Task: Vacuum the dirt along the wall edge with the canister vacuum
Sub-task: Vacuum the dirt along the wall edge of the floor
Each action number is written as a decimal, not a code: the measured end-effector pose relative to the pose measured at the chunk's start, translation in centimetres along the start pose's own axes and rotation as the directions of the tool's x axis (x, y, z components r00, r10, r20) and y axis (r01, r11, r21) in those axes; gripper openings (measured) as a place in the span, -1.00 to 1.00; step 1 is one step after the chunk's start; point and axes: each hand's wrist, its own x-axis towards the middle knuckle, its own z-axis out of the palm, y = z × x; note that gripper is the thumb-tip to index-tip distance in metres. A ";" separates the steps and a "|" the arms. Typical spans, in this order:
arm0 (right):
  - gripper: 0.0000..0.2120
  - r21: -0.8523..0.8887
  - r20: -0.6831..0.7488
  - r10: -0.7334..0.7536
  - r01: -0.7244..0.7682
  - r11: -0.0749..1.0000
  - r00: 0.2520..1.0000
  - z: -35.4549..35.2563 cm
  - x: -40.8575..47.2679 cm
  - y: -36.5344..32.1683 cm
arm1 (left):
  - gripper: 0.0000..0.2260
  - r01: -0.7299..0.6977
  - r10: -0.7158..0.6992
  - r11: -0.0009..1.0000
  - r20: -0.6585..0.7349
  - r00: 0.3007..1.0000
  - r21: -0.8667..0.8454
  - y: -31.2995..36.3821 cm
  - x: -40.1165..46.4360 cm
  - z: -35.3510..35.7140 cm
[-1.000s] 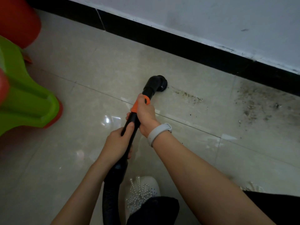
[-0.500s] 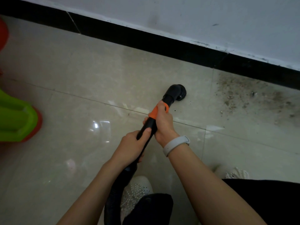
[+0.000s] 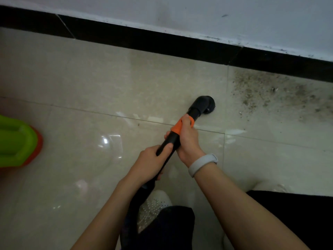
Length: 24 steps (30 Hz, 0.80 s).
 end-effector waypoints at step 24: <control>-0.72 -0.685 0.490 0.548 -0.088 0.723 0.678 17.0 -5.9 10.1 | -0.65 0.109 -0.345 0.898 -0.527 0.776 -0.426 -6.2 -9.9 -8.1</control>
